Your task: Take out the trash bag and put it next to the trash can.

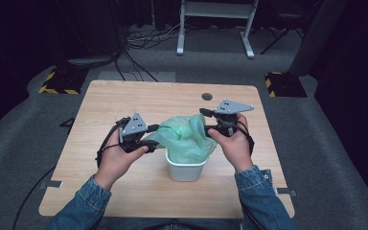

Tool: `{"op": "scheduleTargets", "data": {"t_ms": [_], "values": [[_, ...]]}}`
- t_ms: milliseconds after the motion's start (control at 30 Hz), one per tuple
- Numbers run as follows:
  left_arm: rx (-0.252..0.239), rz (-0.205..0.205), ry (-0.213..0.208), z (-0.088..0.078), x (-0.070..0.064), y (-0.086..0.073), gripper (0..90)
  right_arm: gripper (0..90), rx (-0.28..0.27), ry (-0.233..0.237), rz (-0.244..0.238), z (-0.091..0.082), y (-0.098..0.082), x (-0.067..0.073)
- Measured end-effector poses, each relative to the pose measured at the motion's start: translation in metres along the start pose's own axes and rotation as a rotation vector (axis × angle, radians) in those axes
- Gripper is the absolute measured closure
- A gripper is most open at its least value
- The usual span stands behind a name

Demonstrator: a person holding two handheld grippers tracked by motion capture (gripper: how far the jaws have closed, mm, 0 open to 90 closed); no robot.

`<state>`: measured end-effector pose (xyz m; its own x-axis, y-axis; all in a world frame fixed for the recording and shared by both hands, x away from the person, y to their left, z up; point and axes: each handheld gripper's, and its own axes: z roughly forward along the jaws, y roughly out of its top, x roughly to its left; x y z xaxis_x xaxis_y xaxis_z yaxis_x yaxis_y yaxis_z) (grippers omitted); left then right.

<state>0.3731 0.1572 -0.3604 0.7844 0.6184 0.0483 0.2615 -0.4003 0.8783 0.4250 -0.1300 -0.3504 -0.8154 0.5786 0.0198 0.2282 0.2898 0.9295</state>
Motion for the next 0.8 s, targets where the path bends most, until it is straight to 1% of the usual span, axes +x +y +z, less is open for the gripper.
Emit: {"op": "scheduleTargets", "data": {"t_ms": [33,100,133,167,200,300,400,500,567,600,667,733,767,800], "values": [[0.0,0.009,0.0,0.001,-0.001,0.002,50.8,38.1,0.002,0.012,-0.002,0.002,0.002,0.003],[-0.002,0.016,-0.017,0.004,-0.004,0.005,48.3,37.7,0.001,0.032,-0.011,0.007,0.005,0.01],[-0.002,0.036,-0.015,0.004,-0.005,0.007,46.8,36.6,0.002,0.041,-0.017,0.009,0.007,0.014],[-0.007,0.039,-0.028,0.006,-0.007,0.009,45.3,35.7,0.005,0.053,-0.028,0.011,0.008,0.018],[-0.009,0.053,-0.027,0.007,-0.008,0.011,43.6,35.2,0.011,0.068,-0.038,0.013,0.01,0.022],[-0.014,0.067,-0.043,0.011,-0.012,0.014,39.9,33.9,0.03,0.106,-0.066,0.018,0.013,0.033],[-0.008,0.084,-0.05,0.014,-0.015,0.016,39.5,32.8,0.037,0.127,-0.085,0.021,0.016,0.039],[-0.009,0.099,-0.066,0.016,-0.019,0.017,39.9,30.6,0.042,0.145,-0.084,0.024,0.018,0.043],[-0.007,0.113,-0.086,0.018,-0.021,0.018,43.8,29.5,0.044,0.152,-0.084,0.026,0.018,0.045],[-0.006,0.109,-0.098,0.019,-0.023,0.018,46.3,29.2,0.046,0.155,-0.086,0.027,0.018,0.046],[0.005,0.119,-0.113,0.019,-0.026,0.018,55.7,29.4,0.039,0.157,-0.09,0.029,0.017,0.047],[0.013,0.131,-0.111,0.02,-0.026,0.018,64.6,29.2,0.032,0.155,-0.093,0.026,0.018,0.046],[0.013,0.126,-0.111,0.019,-0.026,0.018,70.1,28.2,0.025,0.154,-0.085,0.021,0.018,0.045],[0.013,0.124,-0.109,0.019,-0.025,0.018,72.7,27.7,0.009,0.149,-0.076,0.016,0.02,0.042]]}}
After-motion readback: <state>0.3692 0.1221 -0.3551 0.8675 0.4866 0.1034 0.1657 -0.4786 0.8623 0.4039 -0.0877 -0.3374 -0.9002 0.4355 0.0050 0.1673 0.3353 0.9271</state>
